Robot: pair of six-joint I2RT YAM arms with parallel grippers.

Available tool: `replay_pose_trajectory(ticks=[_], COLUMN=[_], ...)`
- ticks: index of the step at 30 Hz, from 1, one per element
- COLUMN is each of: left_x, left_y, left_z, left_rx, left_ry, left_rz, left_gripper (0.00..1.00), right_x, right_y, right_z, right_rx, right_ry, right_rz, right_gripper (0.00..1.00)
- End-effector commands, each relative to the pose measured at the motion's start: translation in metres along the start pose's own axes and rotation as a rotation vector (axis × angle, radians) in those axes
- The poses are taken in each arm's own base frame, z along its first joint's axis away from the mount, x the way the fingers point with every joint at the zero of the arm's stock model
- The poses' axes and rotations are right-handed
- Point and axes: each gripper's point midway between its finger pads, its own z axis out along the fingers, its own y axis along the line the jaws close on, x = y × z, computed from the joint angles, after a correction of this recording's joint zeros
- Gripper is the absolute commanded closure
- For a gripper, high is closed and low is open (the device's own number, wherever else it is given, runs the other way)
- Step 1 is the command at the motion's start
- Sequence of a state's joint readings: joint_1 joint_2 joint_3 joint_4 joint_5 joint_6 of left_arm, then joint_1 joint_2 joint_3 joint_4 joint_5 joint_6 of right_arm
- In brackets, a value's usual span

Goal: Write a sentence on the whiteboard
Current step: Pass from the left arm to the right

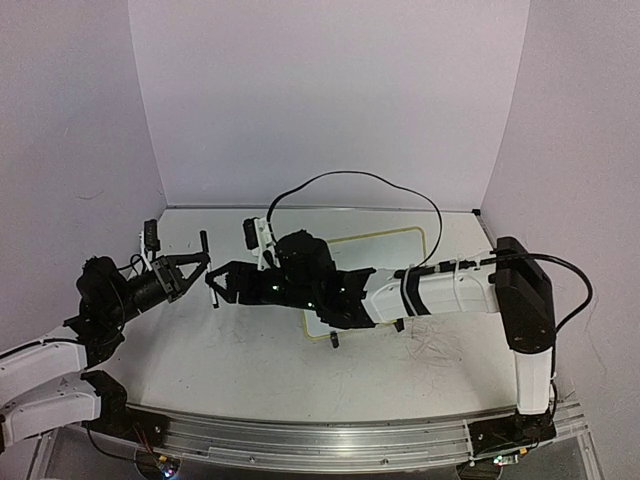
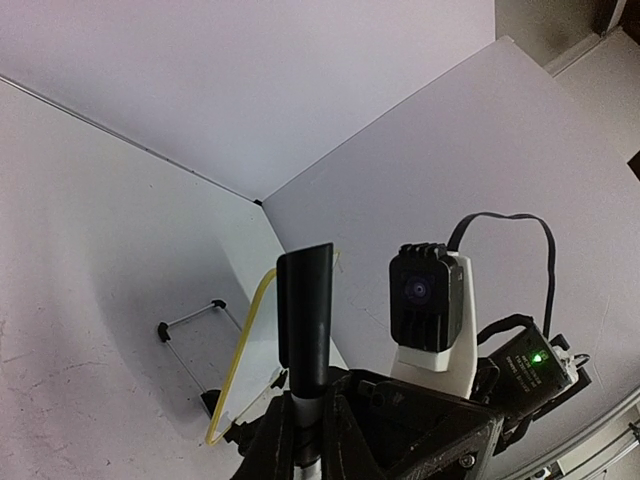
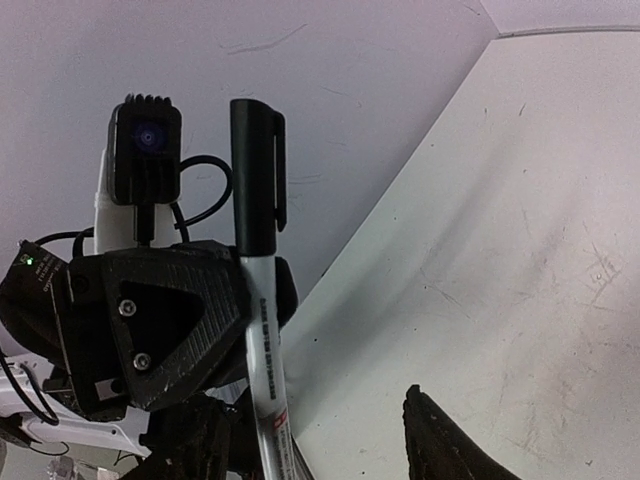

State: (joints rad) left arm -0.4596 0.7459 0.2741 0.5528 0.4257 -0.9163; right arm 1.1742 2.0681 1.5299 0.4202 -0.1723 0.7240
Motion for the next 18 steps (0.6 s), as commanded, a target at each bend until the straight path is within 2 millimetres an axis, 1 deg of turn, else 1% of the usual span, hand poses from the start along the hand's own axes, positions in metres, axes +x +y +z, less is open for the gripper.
replay_pose_trajectory(ticks=[1,6,9,11,12,13,14,15,16,18], left_x=[-0.017,-0.017,-0.017,-0.015,-0.013,-0.011,-0.009,-0.005,-0.001,0.009], left_y=[-0.031,-0.032,-0.031,-0.030,-0.029,-0.029,-0.029,-0.026,-0.024,-0.019], left_z=[0.004,0.006,0.007,0.009,0.011,0.012,0.014,0.015,0.018,0.022], left_rx=[0.097,0.101,0.098,0.096,0.097,0.099,0.102,0.092,0.083,0.063], left_ry=[-0.037,-0.041,-0.037,-0.023,-0.010,0.002,0.021,0.044,0.072,0.134], left_rz=[0.032,0.026,0.021,0.018,0.018,0.019,0.013,-0.002,-0.022,-0.059], left_gripper=[1.00,1.00,1.00,0.99,0.92,0.80,0.70,0.55,0.45,0.31], right_x=[-0.015,-0.011,-0.011,-0.011,-0.010,-0.011,-0.012,-0.013,-0.011,-0.011], right_y=[0.027,0.030,0.029,0.025,0.021,0.019,0.013,0.010,0.004,-0.005], right_z=[0.009,0.012,0.009,0.003,0.000,-0.005,-0.010,-0.016,-0.024,-0.037], right_rx=[-0.088,-0.107,-0.103,-0.087,-0.074,-0.061,-0.041,-0.026,-0.010,0.029], right_ry=[-0.023,-0.006,-0.005,-0.009,-0.007,-0.010,-0.008,-0.007,0.005,0.022], right_rz=[-0.016,-0.018,-0.037,-0.060,-0.076,-0.091,-0.114,-0.135,-0.172,-0.246], right_gripper=[0.45,0.58,0.72,0.85,0.93,1.00,1.00,1.00,1.00,1.00])
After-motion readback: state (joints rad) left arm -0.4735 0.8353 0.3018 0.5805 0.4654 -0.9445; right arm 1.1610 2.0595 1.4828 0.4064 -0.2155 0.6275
